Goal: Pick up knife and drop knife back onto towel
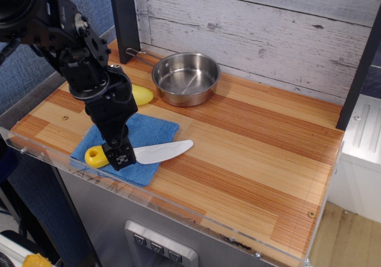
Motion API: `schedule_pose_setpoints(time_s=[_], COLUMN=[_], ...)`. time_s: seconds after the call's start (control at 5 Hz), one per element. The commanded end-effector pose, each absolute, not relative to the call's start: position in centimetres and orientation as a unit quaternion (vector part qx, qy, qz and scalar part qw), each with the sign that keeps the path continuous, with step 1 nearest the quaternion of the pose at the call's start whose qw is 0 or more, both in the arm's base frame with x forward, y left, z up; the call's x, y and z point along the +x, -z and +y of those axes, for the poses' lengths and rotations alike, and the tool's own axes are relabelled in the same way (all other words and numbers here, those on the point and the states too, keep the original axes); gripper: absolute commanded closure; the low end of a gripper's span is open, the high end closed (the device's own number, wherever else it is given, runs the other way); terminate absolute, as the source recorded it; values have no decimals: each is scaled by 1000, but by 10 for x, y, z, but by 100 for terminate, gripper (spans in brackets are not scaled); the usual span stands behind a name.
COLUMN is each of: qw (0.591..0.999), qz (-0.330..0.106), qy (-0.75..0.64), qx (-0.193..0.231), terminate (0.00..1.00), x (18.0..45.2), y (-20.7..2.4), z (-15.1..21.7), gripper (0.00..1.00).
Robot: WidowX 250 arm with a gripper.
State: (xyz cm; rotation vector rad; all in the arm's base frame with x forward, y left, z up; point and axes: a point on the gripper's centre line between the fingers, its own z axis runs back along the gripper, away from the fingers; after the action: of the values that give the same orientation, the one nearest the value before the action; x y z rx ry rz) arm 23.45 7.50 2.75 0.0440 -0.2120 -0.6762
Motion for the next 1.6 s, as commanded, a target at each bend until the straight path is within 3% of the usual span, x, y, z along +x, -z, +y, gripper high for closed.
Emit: schedule_pose_setpoints(time_s=[0.0,0.2,0.8,1.4], qw=[934,936,947,937], qz=[-117,-120,-167,-204], qy=[334,330,274,283], qx=[38,36,11,-3], terminate=[0,0,0,0], x=[235,238,243,231], y=[-41,-45,-102,-142], z=[85,86,92,87], gripper=[0,0,0,0])
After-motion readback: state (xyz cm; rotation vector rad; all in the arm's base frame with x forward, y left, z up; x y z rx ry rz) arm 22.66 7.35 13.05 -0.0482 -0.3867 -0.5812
